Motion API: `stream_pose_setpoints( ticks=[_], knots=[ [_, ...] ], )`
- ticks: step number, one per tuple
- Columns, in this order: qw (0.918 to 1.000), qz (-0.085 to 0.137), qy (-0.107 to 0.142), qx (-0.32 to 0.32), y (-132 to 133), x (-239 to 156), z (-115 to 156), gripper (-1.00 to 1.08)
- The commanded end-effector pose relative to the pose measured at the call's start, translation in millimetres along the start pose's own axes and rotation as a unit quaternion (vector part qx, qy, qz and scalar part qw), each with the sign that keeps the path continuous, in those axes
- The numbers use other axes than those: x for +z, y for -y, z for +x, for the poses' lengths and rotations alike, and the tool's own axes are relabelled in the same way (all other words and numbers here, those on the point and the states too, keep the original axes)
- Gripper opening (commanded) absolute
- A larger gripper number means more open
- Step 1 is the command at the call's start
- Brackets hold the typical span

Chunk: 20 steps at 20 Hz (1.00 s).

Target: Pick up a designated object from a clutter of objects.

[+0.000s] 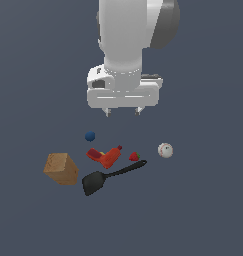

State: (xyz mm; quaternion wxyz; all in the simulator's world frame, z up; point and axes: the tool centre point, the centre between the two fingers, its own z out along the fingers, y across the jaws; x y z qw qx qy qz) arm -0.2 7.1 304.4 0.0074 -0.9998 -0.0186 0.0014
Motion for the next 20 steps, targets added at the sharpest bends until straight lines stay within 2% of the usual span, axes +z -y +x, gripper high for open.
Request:
stream_pose_setpoints(
  ticks=[1,14,20],
  knots=[
    [1.0000,0.000,0.000,0.000,0.0,0.0,0.0,1.00],
    [0.9999,-0.009,-0.005,-0.003,-3.4,-2.3,0.3,1.00],
    [0.9995,-0.012,-0.004,-0.028,-1.8,7.9,3.8,1.00]
  ],
)
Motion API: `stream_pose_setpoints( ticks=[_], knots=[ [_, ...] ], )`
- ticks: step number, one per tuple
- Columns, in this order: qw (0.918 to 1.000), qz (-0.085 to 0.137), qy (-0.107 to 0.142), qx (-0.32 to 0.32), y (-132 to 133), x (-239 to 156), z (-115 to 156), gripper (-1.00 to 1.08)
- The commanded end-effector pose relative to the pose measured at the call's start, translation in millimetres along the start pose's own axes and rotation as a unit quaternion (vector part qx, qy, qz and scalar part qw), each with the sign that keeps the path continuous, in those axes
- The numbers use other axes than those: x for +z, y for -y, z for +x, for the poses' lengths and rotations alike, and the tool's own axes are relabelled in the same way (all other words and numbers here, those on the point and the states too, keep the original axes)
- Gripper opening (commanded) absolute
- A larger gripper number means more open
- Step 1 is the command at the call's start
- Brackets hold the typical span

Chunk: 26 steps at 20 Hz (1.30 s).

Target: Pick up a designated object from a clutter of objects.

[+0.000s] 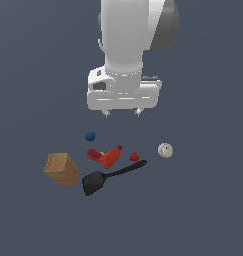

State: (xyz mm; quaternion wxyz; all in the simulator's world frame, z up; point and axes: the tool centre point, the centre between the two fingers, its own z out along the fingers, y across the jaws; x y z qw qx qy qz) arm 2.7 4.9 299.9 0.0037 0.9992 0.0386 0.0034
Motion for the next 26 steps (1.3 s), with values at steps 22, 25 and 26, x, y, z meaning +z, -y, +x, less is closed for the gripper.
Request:
stream_pose_setpoints(
  ticks=[22,25,26],
  knots=[
    [0.9563,-0.011,0.007,-0.292,28.0,123.3,23.9,1.00],
    [0.9414,-0.010,0.007,-0.337,33.8,142.8,24.7,1.00],
    [0.9360,-0.009,0.007,-0.352,35.9,149.3,24.8,1.00]
  ],
)
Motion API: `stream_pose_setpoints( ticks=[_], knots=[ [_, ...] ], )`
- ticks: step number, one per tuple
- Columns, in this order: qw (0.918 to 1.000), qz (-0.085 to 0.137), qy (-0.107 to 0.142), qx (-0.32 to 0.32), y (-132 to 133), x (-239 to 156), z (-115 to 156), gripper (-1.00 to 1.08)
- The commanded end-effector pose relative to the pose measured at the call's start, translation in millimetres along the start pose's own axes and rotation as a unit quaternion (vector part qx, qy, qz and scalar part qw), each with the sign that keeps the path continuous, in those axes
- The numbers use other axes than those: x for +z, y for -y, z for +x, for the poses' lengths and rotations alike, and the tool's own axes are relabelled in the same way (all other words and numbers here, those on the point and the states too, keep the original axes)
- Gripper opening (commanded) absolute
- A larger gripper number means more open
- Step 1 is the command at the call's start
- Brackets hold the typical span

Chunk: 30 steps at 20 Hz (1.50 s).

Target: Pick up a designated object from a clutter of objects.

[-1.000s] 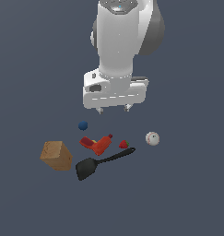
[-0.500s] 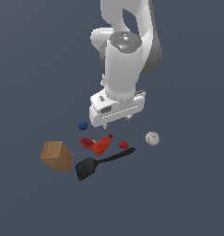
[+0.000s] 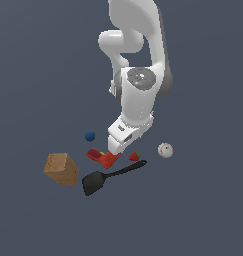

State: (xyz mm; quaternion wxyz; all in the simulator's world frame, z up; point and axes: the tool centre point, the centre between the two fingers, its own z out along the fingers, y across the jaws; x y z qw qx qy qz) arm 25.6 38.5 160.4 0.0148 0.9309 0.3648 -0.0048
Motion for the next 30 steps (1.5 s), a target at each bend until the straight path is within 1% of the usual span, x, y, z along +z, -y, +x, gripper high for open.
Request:
stream_pose_setpoints(
  ticks=[1,8,14,20,25,30],
  knots=[
    [0.9992,0.001,-0.001,-0.040,4.1,16.3,3.8,1.00],
    [0.9904,0.005,-0.006,-0.138,17.0,55.8,11.7,1.00],
    [0.9817,0.008,-0.010,-0.190,25.5,76.8,15.3,1.00],
    [0.9768,0.010,-0.012,-0.214,29.7,86.3,16.8,1.00],
    [0.9770,0.010,-0.012,-0.213,29.8,87.6,16.5,1.00],
    [0.9769,0.010,-0.012,-0.213,30.4,102.5,16.4,1.00]
  ],
)
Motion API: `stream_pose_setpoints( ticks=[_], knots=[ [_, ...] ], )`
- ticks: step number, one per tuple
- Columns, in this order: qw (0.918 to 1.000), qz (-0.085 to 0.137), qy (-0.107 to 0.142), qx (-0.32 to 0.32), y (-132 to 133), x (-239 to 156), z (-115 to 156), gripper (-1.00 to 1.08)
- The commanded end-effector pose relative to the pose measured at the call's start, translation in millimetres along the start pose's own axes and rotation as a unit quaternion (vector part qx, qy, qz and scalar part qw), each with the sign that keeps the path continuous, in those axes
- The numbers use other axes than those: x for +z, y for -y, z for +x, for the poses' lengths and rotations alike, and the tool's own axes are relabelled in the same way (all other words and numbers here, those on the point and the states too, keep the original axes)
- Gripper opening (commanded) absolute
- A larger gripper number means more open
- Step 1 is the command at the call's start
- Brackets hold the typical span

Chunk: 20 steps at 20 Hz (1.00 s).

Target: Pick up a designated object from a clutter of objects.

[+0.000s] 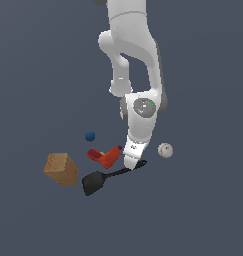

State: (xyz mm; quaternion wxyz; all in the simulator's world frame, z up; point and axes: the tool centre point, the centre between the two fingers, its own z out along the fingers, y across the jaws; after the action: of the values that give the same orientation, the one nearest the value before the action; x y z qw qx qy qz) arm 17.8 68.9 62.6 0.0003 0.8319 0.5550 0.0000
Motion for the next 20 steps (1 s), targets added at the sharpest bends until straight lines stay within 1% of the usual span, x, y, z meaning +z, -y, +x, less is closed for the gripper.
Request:
stream_pose_setpoints(
  ticks=[1,6,11,12,20],
  knots=[
    [1.0000,0.000,0.000,-0.001,0.8,10.6,-0.2,1.00],
    [1.0000,0.000,0.000,-0.002,1.1,33.3,-0.2,1.00],
    [1.0000,0.000,0.000,-0.002,0.4,40.3,0.2,1.00],
    [1.0000,0.000,0.000,-0.002,0.4,40.3,0.2,-1.00],
    [1.0000,0.000,0.000,-0.002,0.4,40.3,0.2,-1.00]
  ],
)
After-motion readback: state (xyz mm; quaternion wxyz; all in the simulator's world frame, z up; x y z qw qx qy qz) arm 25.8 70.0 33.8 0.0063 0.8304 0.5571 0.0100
